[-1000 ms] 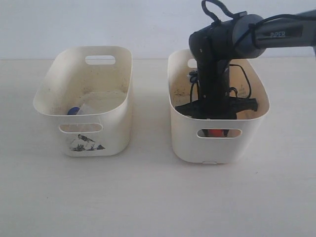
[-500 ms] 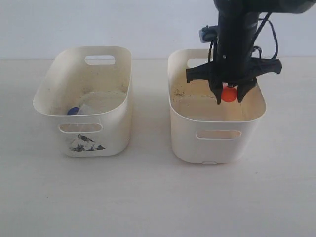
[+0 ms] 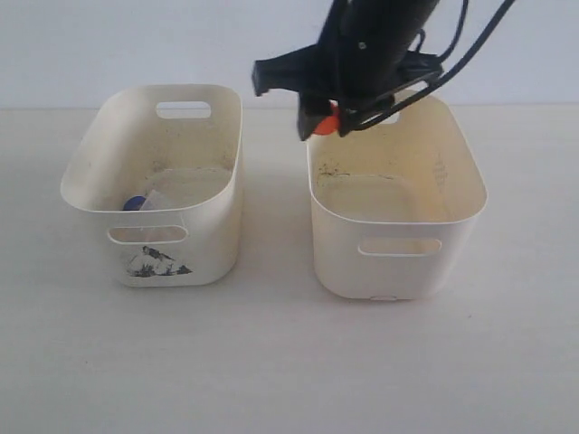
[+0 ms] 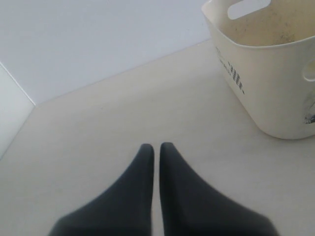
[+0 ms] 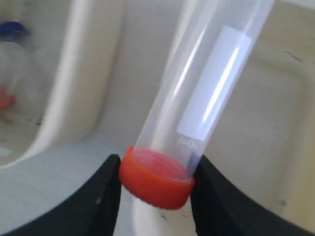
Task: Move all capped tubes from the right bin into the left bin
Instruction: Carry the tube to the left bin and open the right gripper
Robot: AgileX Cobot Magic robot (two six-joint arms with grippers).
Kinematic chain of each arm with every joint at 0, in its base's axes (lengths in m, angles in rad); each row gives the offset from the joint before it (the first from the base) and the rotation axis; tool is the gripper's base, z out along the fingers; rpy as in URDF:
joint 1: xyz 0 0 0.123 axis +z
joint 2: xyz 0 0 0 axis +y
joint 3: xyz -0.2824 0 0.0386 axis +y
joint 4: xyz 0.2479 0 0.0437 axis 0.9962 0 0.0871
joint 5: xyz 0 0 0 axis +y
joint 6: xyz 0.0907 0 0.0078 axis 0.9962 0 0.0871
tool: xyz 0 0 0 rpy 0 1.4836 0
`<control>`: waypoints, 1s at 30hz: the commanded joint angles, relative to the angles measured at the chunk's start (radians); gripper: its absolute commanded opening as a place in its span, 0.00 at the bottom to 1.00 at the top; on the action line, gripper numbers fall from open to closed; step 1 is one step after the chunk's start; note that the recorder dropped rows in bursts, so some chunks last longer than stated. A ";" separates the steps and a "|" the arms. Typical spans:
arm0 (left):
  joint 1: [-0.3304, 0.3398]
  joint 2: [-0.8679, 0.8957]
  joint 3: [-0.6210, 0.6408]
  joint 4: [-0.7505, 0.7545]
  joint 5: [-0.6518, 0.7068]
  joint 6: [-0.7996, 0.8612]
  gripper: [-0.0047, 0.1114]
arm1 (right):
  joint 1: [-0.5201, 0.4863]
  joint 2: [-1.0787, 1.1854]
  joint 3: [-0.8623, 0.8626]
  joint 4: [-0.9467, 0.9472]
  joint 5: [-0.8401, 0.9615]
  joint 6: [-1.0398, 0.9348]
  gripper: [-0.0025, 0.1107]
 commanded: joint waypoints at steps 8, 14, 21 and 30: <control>-0.005 0.000 -0.004 -0.003 -0.005 -0.010 0.08 | 0.169 -0.011 -0.003 0.189 -0.407 -0.200 0.02; -0.005 0.000 -0.004 -0.003 -0.005 -0.010 0.08 | 0.172 0.046 -0.003 0.246 -0.464 -0.272 0.04; -0.005 0.000 -0.004 -0.003 -0.005 -0.010 0.08 | 0.172 0.105 -0.003 0.309 -0.491 -0.326 0.62; -0.005 0.000 -0.004 -0.003 -0.005 -0.010 0.08 | 0.170 0.042 -0.003 0.242 -0.457 -0.305 0.02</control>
